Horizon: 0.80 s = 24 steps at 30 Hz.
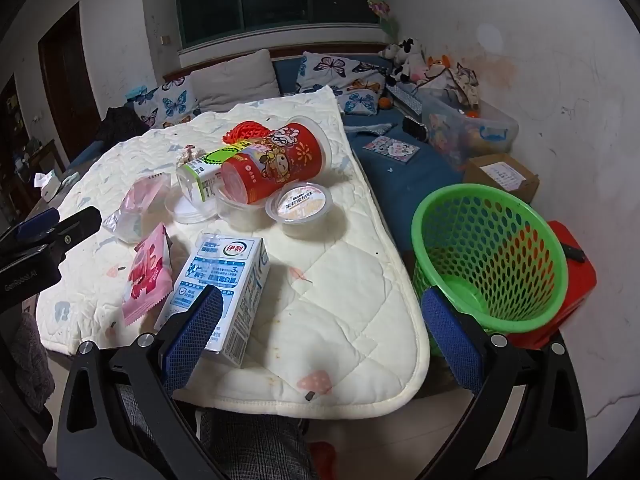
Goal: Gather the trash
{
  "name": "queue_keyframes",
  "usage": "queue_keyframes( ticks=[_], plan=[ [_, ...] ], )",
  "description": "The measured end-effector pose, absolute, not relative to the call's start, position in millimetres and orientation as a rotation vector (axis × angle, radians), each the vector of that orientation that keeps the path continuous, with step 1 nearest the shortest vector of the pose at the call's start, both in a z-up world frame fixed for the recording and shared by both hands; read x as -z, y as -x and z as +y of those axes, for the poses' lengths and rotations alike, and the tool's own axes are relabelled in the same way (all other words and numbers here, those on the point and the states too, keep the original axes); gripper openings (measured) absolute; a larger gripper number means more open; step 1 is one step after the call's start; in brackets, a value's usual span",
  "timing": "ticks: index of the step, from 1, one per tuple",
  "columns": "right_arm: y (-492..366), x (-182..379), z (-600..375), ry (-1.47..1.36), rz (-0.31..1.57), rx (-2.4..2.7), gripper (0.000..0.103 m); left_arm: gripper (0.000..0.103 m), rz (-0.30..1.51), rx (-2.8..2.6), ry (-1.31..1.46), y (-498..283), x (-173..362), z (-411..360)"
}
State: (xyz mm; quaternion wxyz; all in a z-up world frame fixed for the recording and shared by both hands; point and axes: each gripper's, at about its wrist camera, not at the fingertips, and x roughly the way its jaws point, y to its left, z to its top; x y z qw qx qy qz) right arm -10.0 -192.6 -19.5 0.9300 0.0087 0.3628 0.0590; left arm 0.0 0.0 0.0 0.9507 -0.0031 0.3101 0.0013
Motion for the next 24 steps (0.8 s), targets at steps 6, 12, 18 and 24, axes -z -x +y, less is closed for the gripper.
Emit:
queue_keyframes(
  ticks=[6,12,18,24],
  plan=[
    [10.1,19.4,-190.8,-0.017,0.742,-0.121,0.099,0.097,0.629,0.003,0.008,0.5,0.2,1.4],
    [9.8,20.0,-189.9,-0.013,0.74,-0.119,0.099,0.097,0.637,-0.001,0.007,0.9,0.6,0.8],
    [9.5,20.0,-189.1,-0.014,0.743,-0.12,0.099,0.097,0.64,-0.013,0.006,-2.2,5.9,5.2],
    [9.0,20.3,-188.8,-0.012,0.744,-0.12,0.099,0.097,0.643,-0.011,0.003,-2.7,6.5,6.0]
  ],
)
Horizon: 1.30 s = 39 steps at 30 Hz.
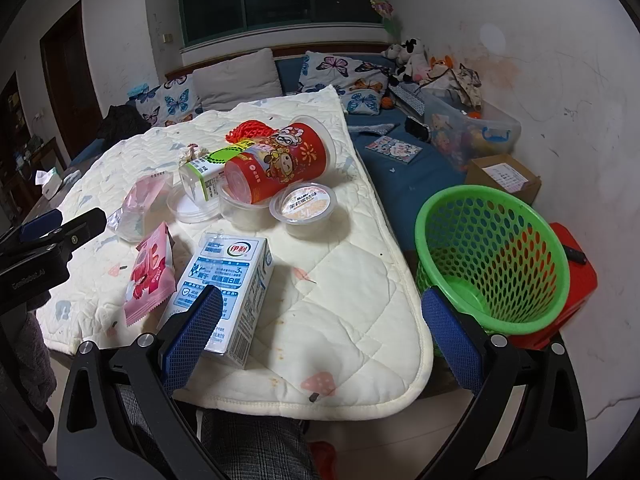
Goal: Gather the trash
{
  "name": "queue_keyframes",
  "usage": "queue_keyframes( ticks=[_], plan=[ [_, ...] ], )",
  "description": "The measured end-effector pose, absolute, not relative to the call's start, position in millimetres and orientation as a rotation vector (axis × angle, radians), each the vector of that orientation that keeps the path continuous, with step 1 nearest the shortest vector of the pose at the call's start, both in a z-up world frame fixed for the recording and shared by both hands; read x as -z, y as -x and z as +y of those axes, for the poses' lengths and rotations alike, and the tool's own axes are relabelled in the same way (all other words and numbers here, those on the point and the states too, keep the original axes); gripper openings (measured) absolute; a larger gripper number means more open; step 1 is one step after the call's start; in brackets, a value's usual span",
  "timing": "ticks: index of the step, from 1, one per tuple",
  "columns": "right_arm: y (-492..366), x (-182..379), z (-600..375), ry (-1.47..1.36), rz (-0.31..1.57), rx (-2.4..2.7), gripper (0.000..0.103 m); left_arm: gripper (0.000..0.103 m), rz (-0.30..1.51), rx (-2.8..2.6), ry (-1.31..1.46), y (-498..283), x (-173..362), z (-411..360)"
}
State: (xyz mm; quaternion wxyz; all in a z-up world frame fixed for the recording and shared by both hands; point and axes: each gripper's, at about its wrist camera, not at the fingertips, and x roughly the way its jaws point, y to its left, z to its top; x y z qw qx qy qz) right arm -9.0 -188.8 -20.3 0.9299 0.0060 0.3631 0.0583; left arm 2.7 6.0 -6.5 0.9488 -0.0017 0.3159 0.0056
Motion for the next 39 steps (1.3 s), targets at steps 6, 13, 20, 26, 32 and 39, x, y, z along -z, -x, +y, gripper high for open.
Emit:
queue_keyframes(
  ticks=[6,13,20,26,32,39],
  plan=[
    [8.5,20.4,-189.0,-0.011,0.743,-0.119,0.099,0.097,0.641,-0.014,-0.01,-3.3,6.1,3.7],
    [8.9,20.6,-188.2,-0.012,0.743,-0.118,0.099,0.097,0.649,-0.007,-0.001,-4.3,6.8,5.6],
    [8.9,20.6,-188.5,-0.012,0.745,-0.116,0.099,0.096,0.652,-0.003,0.002,-4.0,7.6,6.1],
    [8.2,21.7,-187.7,-0.011,0.745,-0.114,0.099,0.096,0.656,0.001,0.001,-4.9,8.8,6.9],
    [6.1,24.1,-189.0,-0.01,0.749,-0.118,0.099,0.096,0.655,-0.001,0.002,-5.0,8.7,6.4],
    [5.6,24.6,-188.1,-0.01,0.749,-0.118,0.099,0.096,0.655,-0.001,0.001,-5.3,8.6,6.8]
  ],
)
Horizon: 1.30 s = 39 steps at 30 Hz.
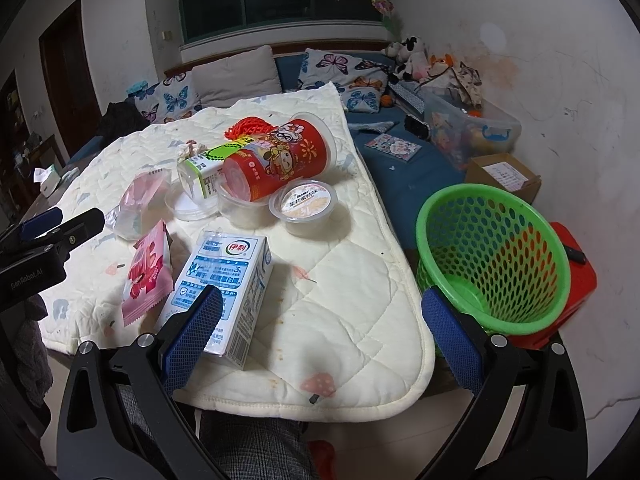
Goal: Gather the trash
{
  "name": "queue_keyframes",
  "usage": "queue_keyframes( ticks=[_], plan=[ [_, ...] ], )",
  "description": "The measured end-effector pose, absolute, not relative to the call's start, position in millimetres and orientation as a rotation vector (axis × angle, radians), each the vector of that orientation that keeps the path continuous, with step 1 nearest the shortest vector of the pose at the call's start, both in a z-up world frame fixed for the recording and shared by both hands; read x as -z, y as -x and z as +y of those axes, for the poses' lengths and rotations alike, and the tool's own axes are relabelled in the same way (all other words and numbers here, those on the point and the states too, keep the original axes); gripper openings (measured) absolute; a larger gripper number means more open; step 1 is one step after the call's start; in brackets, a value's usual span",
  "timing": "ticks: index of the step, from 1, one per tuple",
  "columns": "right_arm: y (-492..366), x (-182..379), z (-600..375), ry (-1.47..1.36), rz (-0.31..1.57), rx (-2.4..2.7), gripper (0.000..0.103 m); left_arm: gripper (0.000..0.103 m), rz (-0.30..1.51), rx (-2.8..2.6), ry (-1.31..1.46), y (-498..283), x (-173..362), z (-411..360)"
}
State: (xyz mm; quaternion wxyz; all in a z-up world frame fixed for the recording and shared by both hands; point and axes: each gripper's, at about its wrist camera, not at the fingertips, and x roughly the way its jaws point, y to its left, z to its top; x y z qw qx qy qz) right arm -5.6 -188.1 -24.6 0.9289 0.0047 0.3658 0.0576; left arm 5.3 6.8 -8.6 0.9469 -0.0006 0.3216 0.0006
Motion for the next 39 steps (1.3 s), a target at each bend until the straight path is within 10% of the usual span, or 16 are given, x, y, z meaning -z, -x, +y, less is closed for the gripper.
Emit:
queue_keyframes(
  ticks=[39],
  plan=[
    [-27.8,46.8,-132.6,0.044,0.866,-0.26,0.098,0.096,0.689,-0.088,0.086,-22.8,11.4,63.9]
  ],
)
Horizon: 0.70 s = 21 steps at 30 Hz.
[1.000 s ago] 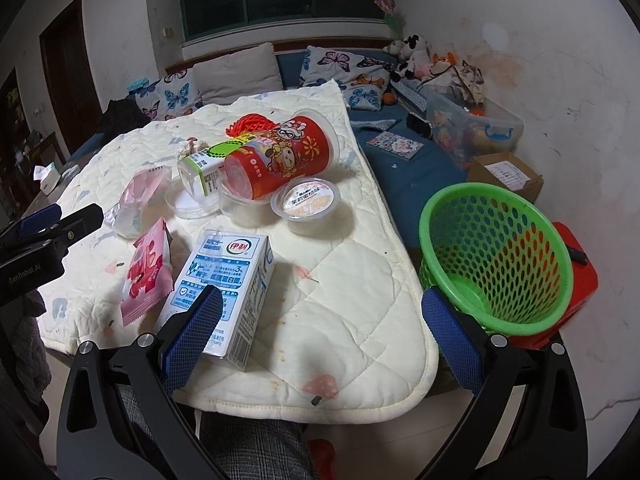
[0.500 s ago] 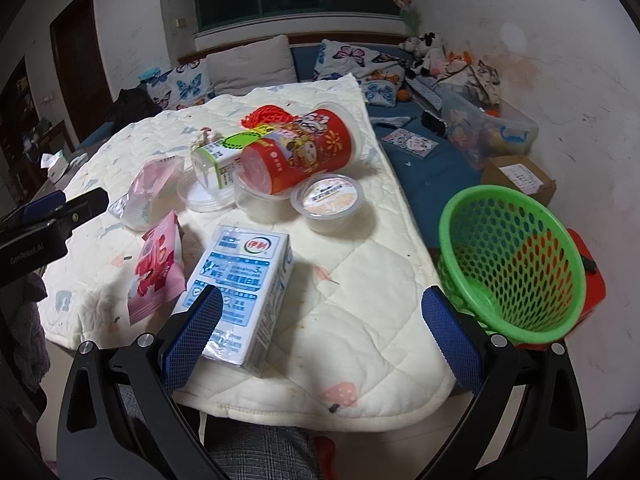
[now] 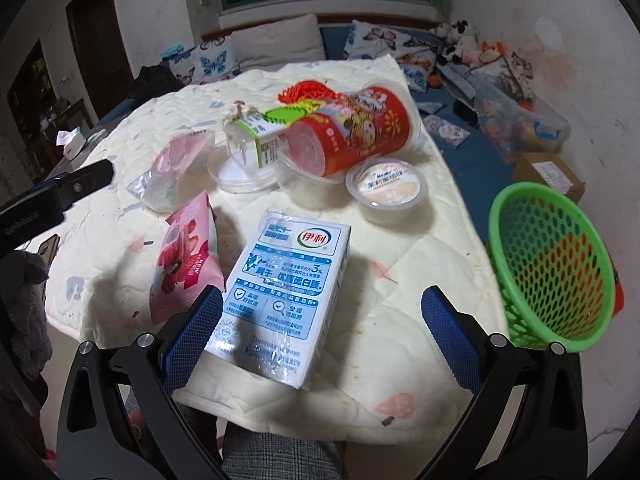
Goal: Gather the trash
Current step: 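Reach the right tool to the white milk carton and grasp it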
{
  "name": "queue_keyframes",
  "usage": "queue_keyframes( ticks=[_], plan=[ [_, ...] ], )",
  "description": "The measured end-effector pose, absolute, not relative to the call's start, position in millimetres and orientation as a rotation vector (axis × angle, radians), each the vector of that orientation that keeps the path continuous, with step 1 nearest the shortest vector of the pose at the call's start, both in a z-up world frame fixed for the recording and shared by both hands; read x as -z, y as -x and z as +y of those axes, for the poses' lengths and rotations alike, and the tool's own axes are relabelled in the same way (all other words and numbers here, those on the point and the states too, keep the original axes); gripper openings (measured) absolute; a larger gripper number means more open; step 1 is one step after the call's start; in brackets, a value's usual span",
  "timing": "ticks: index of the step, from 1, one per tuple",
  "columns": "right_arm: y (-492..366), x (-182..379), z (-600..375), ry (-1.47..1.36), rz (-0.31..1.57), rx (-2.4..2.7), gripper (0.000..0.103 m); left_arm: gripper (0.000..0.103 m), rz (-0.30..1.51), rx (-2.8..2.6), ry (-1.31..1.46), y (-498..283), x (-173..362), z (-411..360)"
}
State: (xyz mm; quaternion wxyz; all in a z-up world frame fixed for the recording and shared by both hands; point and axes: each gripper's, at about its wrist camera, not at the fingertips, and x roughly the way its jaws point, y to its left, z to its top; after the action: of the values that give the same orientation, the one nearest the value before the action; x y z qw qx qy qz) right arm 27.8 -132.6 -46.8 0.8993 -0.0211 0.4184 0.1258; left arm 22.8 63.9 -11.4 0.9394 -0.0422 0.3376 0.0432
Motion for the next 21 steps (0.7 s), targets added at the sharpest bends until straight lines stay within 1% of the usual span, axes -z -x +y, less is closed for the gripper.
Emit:
queue_keyframes(
  ticks=[4,14,19,21],
  plan=[
    [-35.7,53.9,-128.5,0.03,0.901,-0.254,0.097,0.096,0.694,-0.094,0.097,-22.7,13.0,70.1],
    [-39.2,66.6,-105.1,0.104,0.943,-0.268,0.097,0.096,0.707,-0.078,0.113,-23.9,17.7,75.8],
    [-42.0,70.3,-104.1,0.121,0.941,-0.252,0.097,0.096,0.723,-0.07,0.124,-24.3,18.4,75.8],
    [-45.6,74.3,-107.7,0.122,0.946,-0.238,0.095,0.096,0.729,-0.062,0.124,-24.1,18.4,74.2]
  ],
)
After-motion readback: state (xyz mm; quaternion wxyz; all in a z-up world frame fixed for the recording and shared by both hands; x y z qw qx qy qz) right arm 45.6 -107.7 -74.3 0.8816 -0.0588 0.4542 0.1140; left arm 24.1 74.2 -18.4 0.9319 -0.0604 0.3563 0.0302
